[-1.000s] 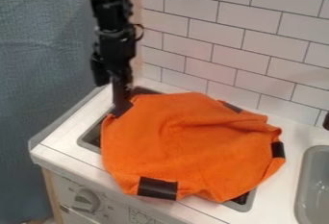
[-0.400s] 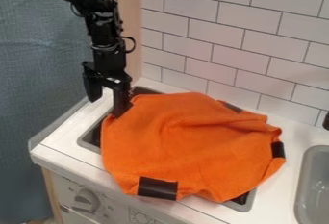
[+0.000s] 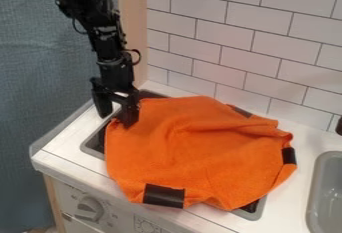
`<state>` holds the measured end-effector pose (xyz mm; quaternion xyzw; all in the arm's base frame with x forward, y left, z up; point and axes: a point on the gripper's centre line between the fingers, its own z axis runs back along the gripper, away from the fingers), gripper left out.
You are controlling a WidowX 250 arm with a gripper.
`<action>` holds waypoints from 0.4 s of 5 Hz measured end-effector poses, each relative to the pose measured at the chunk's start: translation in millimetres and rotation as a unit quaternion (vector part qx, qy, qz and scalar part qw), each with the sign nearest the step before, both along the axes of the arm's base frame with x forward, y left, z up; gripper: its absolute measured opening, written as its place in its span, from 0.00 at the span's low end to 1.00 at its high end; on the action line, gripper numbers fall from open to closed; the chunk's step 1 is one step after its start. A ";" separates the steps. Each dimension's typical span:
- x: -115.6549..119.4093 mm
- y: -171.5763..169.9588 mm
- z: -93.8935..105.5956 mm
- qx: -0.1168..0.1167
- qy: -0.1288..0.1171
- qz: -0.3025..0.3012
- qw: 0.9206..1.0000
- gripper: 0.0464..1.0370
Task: Fold the cloth from the bottom to the top
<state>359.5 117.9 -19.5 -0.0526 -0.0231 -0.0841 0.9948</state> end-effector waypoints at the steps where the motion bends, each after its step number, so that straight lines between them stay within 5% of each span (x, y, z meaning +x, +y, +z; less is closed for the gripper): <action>1: 1.3 4.7 -0.5 -0.013 -0.005 -0.003 1.000 0.59; 2: 1.3 5.7 -1.1 -0.012 -0.004 -0.006 1.000 0.29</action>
